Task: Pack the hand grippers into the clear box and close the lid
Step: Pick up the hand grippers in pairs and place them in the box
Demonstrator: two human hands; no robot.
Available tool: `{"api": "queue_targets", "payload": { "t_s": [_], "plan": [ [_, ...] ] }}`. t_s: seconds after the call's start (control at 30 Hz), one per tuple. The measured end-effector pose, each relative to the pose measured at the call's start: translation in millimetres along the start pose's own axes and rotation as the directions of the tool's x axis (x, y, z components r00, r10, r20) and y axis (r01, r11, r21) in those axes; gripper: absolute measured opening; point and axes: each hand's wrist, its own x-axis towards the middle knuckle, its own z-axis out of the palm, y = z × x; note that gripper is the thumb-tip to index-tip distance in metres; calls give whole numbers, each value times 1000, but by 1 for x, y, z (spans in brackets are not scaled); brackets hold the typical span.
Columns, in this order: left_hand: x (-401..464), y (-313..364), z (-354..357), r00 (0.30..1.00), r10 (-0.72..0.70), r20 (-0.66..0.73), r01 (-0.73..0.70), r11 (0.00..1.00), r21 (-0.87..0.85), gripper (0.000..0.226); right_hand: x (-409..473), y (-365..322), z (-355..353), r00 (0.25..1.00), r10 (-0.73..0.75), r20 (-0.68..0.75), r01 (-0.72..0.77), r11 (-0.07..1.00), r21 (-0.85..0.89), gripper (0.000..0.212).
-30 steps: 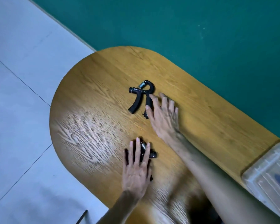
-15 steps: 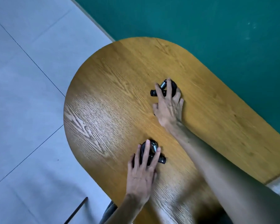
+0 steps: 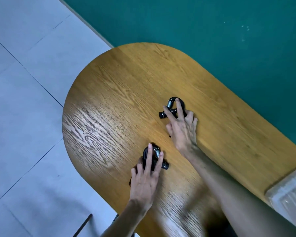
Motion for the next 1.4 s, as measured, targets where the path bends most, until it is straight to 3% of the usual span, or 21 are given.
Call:
{"api": "queue_targets", "payload": {
  "t_s": [0.1, 0.33, 0.53, 0.7, 0.83, 1.03, 1.13, 1.4],
  "plan": [
    [-2, -3, 2, 995, 20, -100, -18, 1000, 26, 129, -23, 13, 1, 998, 52, -18, -52, 999, 8, 75],
    [-9, 14, -27, 997, -13, -80, 12, 1000, -11, 95, -83, 7, -26, 985, 170, -10, -169, 982, 80, 70],
    [-20, 43, -67, 986, -17, -166, 14, 1000, -21, 96, -133, -4, -61, 953, 304, -5, -299, 941, 158, 74],
    [-43, 70, -94, 978, 36, -207, -50, 997, -62, 112, -172, -7, -103, 940, 335, -62, -317, 927, 200, 64],
    [-62, 100, -115, 958, 33, -284, -48, 998, -45, 101, -201, -8, -143, 906, 405, -122, -377, 904, 201, 62],
    [-89, 142, -139, 911, 181, -371, -175, 983, 52, 78, -247, 4, -196, 841, 484, -244, -451, 874, 178, 58],
    [-109, 167, -148, 865, 273, -420, -267, 961, 74, 76, -274, 14, -214, 795, 536, -284, -497, 844, 202, 58],
    [-173, 230, -130, 789, 494, -365, -483, 866, 128, 86, -375, 45, -226, 615, 693, -376, -638, 718, 279, 60]
  ]
}}
